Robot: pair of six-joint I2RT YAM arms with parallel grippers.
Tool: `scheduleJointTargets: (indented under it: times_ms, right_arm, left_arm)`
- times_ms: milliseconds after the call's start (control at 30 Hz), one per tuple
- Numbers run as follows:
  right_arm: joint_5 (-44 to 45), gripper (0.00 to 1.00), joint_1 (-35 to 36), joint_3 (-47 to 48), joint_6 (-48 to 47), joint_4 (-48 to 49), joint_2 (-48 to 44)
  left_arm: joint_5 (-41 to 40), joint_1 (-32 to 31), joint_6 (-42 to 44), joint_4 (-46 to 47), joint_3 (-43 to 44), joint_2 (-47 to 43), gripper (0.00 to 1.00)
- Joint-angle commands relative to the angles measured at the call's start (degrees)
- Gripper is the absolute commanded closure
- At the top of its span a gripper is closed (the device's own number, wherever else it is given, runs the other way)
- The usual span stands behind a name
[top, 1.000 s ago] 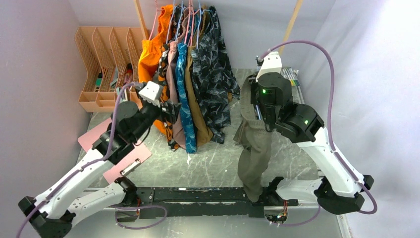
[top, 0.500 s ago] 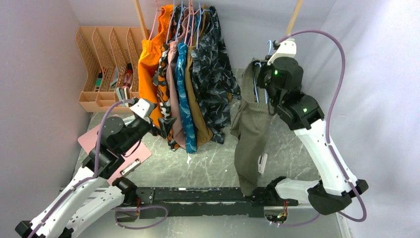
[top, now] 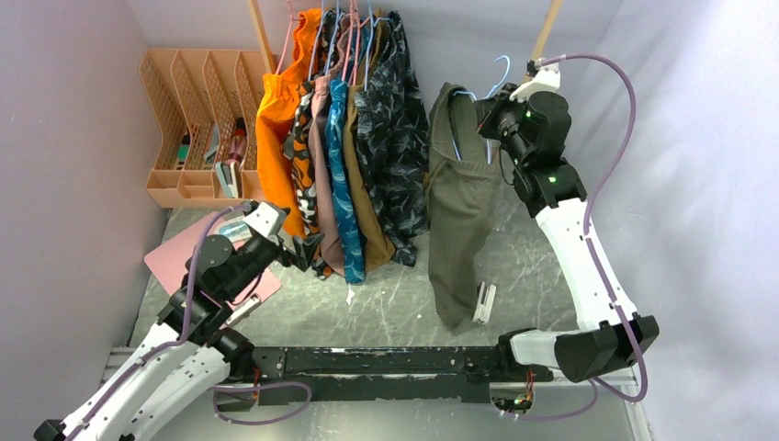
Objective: Place the shorts on the hanger
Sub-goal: Place the hanger on the clothesline.
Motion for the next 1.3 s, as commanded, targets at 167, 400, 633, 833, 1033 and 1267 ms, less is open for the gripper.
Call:
scheduleJointTargets:
  times_ms: [167,400,633,833,1033,1267]
  right_arm:
    - [-9.5,1.0,-5.6,-4.4,3.2,27.7,0.6]
    - [-6.2,1.0,-5.9,-0.9,0.7,33.2,3.6]
    - [1.6,1.0,-6.0,3.9,-3.1,34.9,8.0]
    - [3.9,1.0,-6.0,6.6,-3.5,38.4,12.0]
    - [5.3,1.0,-6.0,8.4,-3.7,41.3,15.0]
    - [7.6,1.0,-6.1,9.1,-4.7,45.6,17.8]
  left_arm:
    - [-4.3,0.4,0.4,3.0,-0.7,-2.3,0.02]
    - [-5.8,0.4,0.4,4.1,-1.6,-2.4,0.03]
    - [-9.1,0.2,0.0,4.6,-2.1,-2.4,0.02]
    - [-11.6,-0.4,0.3,4.8,-2.7,-2.9,0.02]
    - [-12.2,-0.8,0.7,5.1,-3.1,-3.4,0.03]
    - [-12.7,-1.0,0.9,5.3,-3.3,-3.2,0.02]
